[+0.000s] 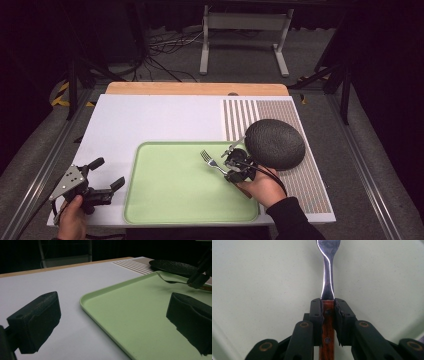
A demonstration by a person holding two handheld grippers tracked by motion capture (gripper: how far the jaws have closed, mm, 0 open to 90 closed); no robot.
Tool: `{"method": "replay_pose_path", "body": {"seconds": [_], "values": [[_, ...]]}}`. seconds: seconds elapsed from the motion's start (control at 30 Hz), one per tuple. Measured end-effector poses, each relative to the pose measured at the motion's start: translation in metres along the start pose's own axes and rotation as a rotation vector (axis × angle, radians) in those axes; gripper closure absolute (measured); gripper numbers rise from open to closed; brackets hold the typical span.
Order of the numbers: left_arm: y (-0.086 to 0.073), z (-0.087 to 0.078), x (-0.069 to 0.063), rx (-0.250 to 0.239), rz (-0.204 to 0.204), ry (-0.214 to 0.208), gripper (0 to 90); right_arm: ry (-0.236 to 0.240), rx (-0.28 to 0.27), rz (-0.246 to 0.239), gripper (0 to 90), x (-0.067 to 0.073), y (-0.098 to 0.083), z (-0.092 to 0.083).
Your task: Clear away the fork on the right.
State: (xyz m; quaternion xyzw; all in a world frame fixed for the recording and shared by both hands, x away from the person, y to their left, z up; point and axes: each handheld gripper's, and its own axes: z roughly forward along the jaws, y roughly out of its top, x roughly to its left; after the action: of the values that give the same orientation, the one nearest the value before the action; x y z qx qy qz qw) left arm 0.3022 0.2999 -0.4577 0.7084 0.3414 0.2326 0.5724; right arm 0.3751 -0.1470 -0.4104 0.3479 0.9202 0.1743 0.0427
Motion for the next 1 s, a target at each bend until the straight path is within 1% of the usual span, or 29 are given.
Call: {"method": "replay_pose_path", "body": {"seconds": [0.47, 0.7, 0.77, 0.87, 0.93, 1.0], "values": [[0.0001, -0.0001, 0.0000, 0.000, -0.001, 0.000, 0.2, 0.002, 0.022, 0.007, 77.0, -0.0003, -0.0010, 0.0052], [0.0003, -0.0002, 0.0002, -0.001, 0.002, -0.001, 0.2, 0.020, 0.032, 0.008, 76.1, -0.0012, -0.0018, 0.0062], [0.0002, -0.0001, 0.0002, -0.001, 0.001, -0.002, 0.2, 0.026, 0.029, 0.007, 74.7, -0.0013, -0.0023, 0.0064], [0.0003, -0.0001, 0.0001, -0.001, 0.002, -0.002, 0.2, 0.032, 0.019, 0.010, 67.7, -0.0017, -0.0019, 0.0038], [0.0003, -0.0002, 0.0001, -0.001, 0.002, -0.002, 0.2, 0.037, 0.017, 0.004, 67.0, -0.0020, -0.0017, 0.0028], [0.0003, -0.0002, 0.0002, -0.001, 0.001, -0.001, 0.2, 0.041, 0.006, -0.003, 63.3, -0.0016, -0.0014, 0.0005]]}}
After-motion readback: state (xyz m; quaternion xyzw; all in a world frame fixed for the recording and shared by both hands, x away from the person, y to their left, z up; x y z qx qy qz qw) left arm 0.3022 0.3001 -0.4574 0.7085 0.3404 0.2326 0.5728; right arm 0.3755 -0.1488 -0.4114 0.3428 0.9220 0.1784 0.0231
